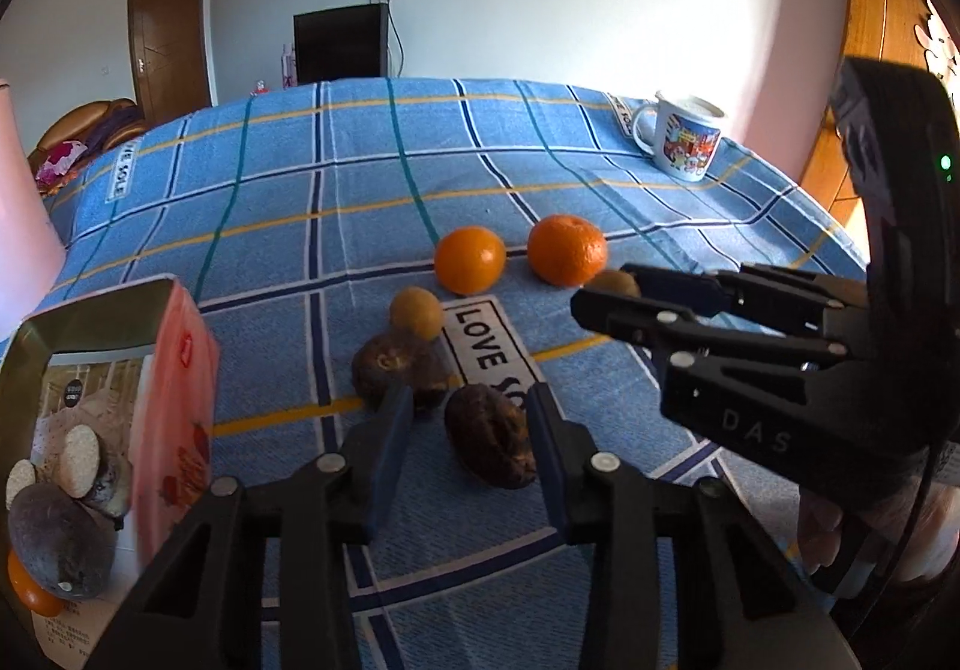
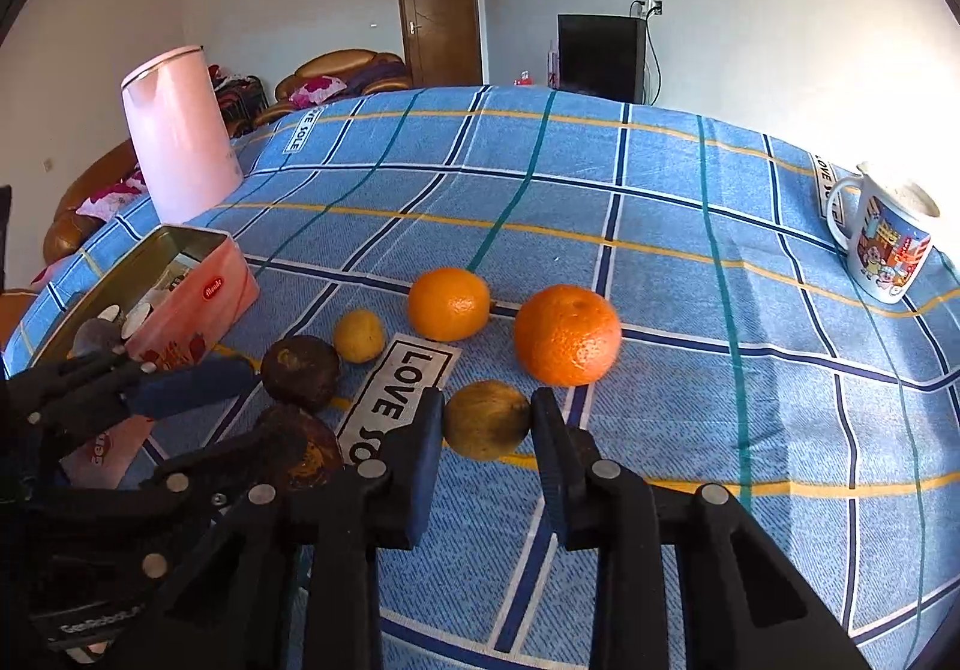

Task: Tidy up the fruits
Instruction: 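Grasp a dark mangosteen with the left tool while the right tool grasps a brown round fruit, then carry the mangosteen and brown fruit into the tin box and release both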

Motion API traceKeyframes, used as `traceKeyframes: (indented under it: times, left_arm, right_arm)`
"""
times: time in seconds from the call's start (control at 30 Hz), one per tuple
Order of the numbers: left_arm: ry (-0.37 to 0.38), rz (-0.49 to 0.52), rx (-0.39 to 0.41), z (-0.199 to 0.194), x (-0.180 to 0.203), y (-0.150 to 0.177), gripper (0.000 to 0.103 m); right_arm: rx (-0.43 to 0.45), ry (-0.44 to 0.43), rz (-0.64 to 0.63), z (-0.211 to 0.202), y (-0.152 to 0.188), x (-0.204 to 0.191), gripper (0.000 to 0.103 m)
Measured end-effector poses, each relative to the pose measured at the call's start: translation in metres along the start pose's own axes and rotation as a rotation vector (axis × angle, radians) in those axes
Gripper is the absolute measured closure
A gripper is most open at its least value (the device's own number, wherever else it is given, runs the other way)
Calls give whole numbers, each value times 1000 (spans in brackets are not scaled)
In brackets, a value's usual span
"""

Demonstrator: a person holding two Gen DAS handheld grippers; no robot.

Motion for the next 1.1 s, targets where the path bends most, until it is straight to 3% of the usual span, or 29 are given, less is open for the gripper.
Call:
traceKeyframes:
  times: [0.07, 0.2, 0.67, 1.1]
  left_arm:
    - [16, -7, -27, 6, 3, 2, 69]
    - [0, 19, -37, 8, 8, 2, 71]
    - [20, 13, 21, -3, 14, 3, 78]
    - [-17, 24, 174, -31, 11, -8, 78]
  right_arm:
    - [11, 6, 15, -1, -2, 3, 72]
    - [18, -8, 11, -2, -3, 0, 72]
    - [118, -45, 34, -18, -11, 2, 72]
    - [194, -59, 34, -32, -16, 1, 72]
Point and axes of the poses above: each gripper's, at about its wrist camera, not at the fingertips, and z roughly the way its jaws point, x to its right, y to its underside, the point moved 8 cm from there along z, roughly the way its jaws point, and after that the axes turned 7 degrees about x, right-handed, at the moved point
